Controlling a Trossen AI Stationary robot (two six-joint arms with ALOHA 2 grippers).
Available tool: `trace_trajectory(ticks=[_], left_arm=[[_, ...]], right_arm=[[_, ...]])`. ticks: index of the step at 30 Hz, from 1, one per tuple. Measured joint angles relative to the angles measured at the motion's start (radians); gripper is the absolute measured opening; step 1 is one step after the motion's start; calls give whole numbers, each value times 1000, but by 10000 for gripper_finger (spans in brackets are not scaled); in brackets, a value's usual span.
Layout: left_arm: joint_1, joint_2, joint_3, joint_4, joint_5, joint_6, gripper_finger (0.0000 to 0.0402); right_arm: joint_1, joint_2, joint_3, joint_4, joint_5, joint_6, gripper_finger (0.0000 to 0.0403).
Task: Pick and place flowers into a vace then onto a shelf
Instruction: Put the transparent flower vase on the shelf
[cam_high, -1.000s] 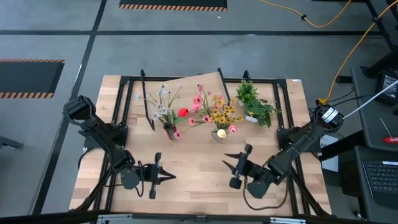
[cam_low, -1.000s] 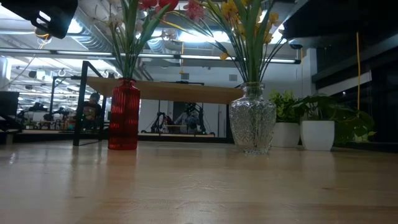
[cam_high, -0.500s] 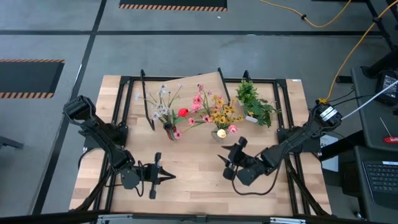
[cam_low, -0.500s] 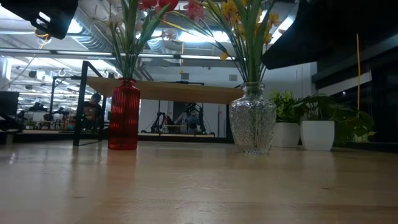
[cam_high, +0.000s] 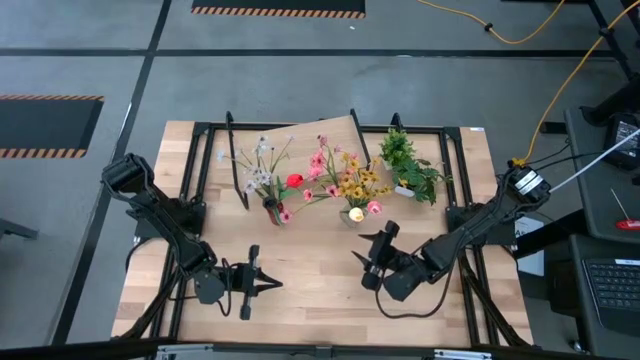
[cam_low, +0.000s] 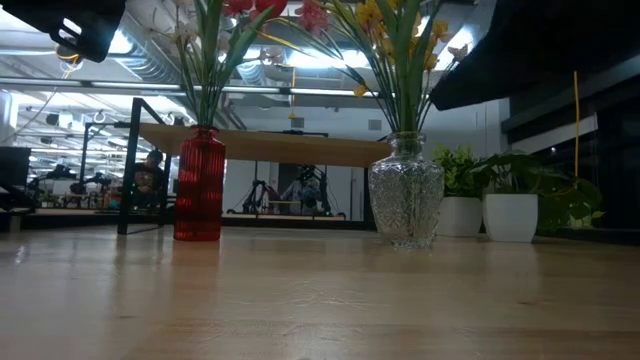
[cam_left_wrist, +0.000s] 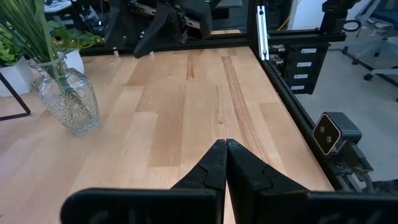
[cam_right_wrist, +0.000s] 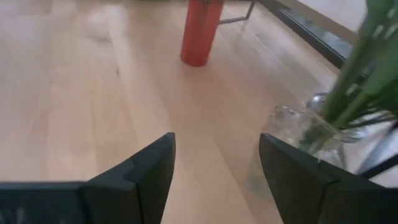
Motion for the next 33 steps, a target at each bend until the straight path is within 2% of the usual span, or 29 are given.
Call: trace_trajectory(ticks=[8,11,15,18,22,28,33], left_arm=[[6,0,0,1,-5,-9,6],[16,0,0,1,-26,-9,6],[35,0,0,1,-25,-9,6],[51,0,0,1,-22,-11,6],[66,0,0,1,-11,-25,6],[94,0,0,2,-9,-27,6],[115,0,0,2,-9,-35,6]], right_arm=[[14,-53,-1,-227,104,171,240],[20,-55,-1,-300,107,201,240],[20,-56,-40,-322,178,252,240],[21,-83,-95,-313,183,297,240],[40,-154,-166,-249,187,286,240],[56,-337,-304,-91,163,134,240],[51,-488,-490,302,72,-137,240]])
